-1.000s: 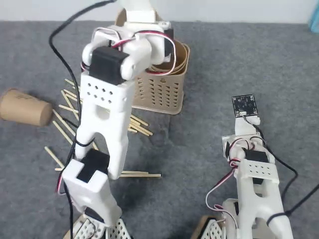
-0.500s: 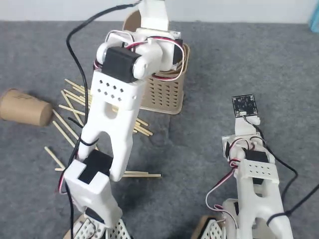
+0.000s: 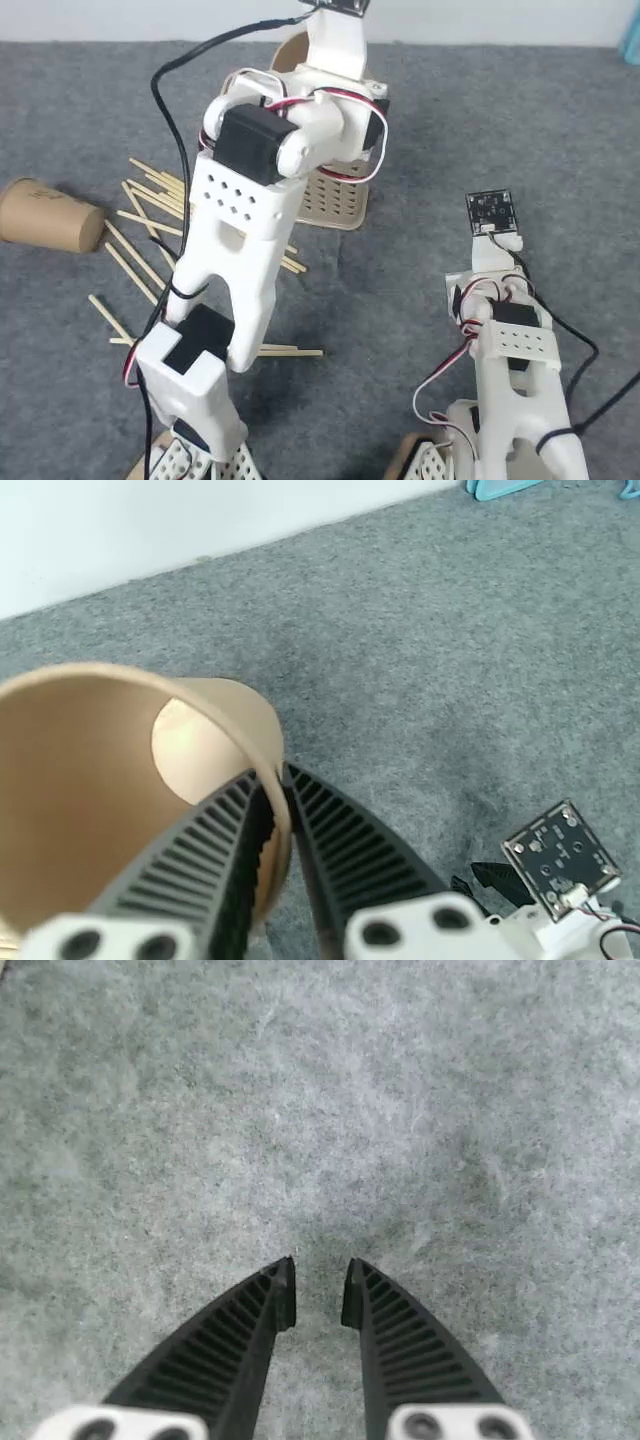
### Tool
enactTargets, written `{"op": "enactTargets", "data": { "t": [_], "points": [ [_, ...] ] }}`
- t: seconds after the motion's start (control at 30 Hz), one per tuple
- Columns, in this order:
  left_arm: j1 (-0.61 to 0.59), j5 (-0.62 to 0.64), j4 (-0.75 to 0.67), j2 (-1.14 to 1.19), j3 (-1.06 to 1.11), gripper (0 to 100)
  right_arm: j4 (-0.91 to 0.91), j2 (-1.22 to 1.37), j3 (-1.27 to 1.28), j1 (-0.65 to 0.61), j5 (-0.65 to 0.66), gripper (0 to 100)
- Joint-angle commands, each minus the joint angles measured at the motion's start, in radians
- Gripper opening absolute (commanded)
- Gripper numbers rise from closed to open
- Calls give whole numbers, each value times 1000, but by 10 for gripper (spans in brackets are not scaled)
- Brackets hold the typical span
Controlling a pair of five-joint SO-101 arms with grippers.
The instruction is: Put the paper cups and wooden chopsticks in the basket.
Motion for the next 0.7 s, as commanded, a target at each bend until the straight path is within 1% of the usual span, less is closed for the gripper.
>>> {"op": "enactTargets", "data": {
  "t": [0.0,0.13,0.27,0.47,0.53,0.6,0.67],
  "points": [
    [-34,-20,3,-5,-31,12,-19,-33,-5,-2,15,91],
    [-75,-83,-9,-5,-31,12,-19,-33,-5,-4,15,91],
    [-103,-110,-9,-6,-31,12,-19,-33,-5,-4,15,91],
    [-94,-158,6,-6,-31,13,-19,-33,-5,-2,15,91],
    [-72,-160,20,-6,-31,13,-19,-33,-5,-2,15,91],
    [-51,-175,44,-6,-31,41,-19,-33,-5,-2,15,91],
    [-28,-176,77,-6,-31,97,-19,-33,-5,-2,15,91]
  ]
}}
